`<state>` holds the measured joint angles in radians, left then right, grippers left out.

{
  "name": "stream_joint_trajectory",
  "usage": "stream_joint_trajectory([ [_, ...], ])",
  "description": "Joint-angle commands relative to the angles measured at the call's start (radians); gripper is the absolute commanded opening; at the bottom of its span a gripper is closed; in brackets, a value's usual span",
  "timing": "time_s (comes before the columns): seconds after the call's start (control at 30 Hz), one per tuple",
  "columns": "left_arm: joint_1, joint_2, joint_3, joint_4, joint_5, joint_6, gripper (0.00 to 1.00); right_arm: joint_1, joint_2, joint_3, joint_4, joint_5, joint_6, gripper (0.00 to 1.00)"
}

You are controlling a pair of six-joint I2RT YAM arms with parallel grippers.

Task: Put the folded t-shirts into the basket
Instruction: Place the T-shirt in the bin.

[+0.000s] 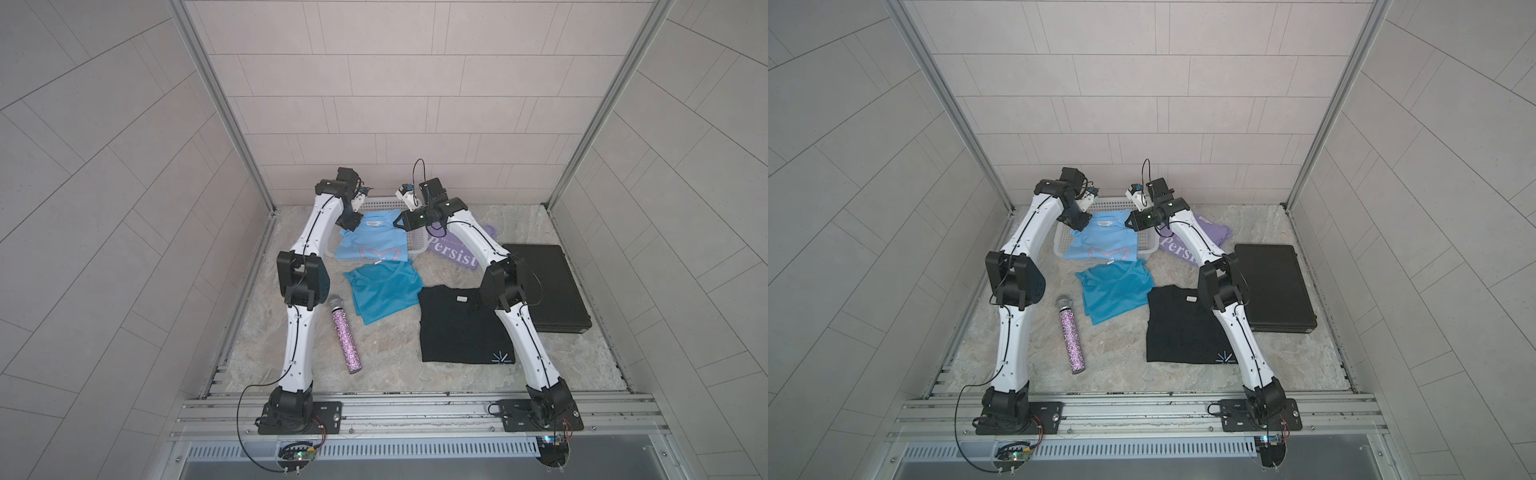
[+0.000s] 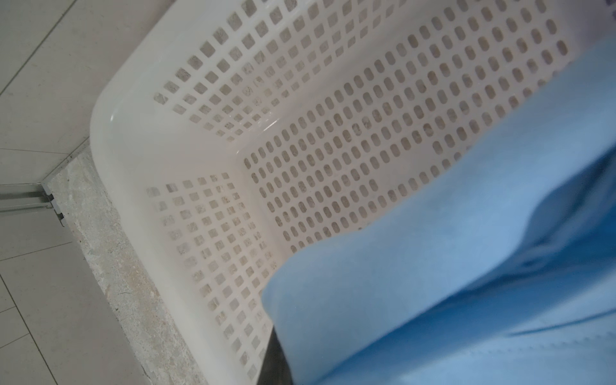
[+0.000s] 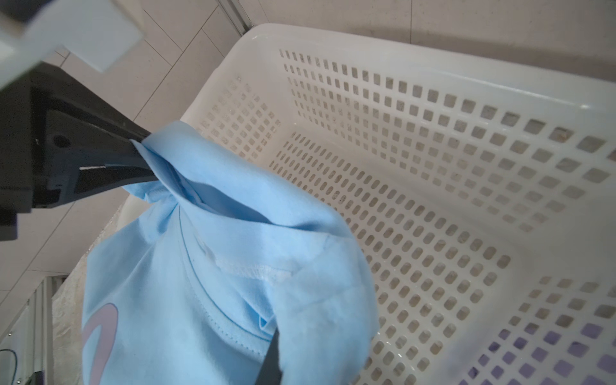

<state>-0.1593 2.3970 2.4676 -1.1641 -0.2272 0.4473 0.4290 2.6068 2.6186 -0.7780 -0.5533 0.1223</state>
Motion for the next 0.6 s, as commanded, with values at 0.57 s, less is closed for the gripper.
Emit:
stream_joint_trajectory([
  [0.57,0.007,0.136,-0.029,0.239,-0.070,-0.019,0.14,-0.019,0.160,0.098,0.123,0.169,-0.136,0.10],
])
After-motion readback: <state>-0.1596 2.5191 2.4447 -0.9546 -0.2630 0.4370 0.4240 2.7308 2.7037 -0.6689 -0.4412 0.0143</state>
